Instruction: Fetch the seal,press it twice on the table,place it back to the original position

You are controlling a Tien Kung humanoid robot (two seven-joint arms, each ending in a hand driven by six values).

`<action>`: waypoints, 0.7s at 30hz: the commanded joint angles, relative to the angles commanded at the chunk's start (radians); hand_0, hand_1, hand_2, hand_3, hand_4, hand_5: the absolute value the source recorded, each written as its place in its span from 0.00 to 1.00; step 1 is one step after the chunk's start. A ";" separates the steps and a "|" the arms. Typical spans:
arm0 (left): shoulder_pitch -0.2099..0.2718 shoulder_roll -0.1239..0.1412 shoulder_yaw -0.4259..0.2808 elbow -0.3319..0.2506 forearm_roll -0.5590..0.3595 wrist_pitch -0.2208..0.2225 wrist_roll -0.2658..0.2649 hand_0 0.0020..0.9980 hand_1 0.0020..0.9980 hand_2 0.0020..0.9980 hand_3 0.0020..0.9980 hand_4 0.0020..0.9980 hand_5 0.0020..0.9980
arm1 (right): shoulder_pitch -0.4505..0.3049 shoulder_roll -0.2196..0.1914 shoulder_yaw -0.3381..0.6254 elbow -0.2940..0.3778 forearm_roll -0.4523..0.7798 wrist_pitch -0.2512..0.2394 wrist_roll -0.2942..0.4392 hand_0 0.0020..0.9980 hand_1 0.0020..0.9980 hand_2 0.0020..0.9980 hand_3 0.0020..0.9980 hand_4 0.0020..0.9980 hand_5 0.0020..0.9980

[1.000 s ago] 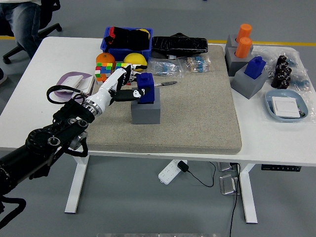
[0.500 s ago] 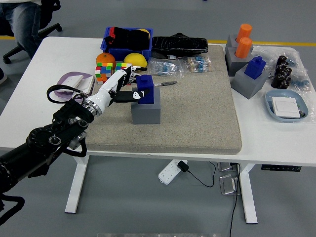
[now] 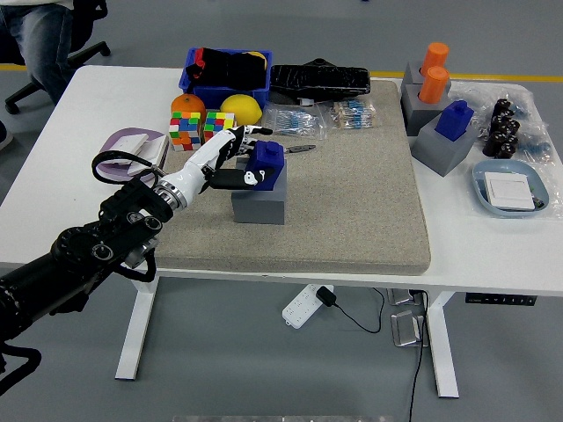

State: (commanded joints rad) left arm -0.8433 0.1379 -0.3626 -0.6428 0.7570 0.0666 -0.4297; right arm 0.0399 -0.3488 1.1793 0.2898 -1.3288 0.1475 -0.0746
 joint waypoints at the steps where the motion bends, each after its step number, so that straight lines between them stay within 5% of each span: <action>1: 0.000 -0.001 0.000 0.000 -0.002 0.000 0.000 0.80 0.56 0.46 0.81 0.53 0.00 | 0.000 0.000 0.001 0.000 0.000 0.000 0.000 0.80 0.71 0.71 0.71 0.88 0.61; 21: 0.005 -0.014 0.012 0.041 -0.096 -0.016 0.003 0.80 0.61 0.50 0.81 0.55 0.00 | 0.000 0.001 0.001 0.000 -0.001 -0.001 0.000 0.80 0.71 0.71 0.72 0.88 0.61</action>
State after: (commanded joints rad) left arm -0.8383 0.1235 -0.3511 -0.6021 0.6614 0.0503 -0.4266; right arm 0.0396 -0.3480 1.1805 0.2901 -1.3298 0.1467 -0.0745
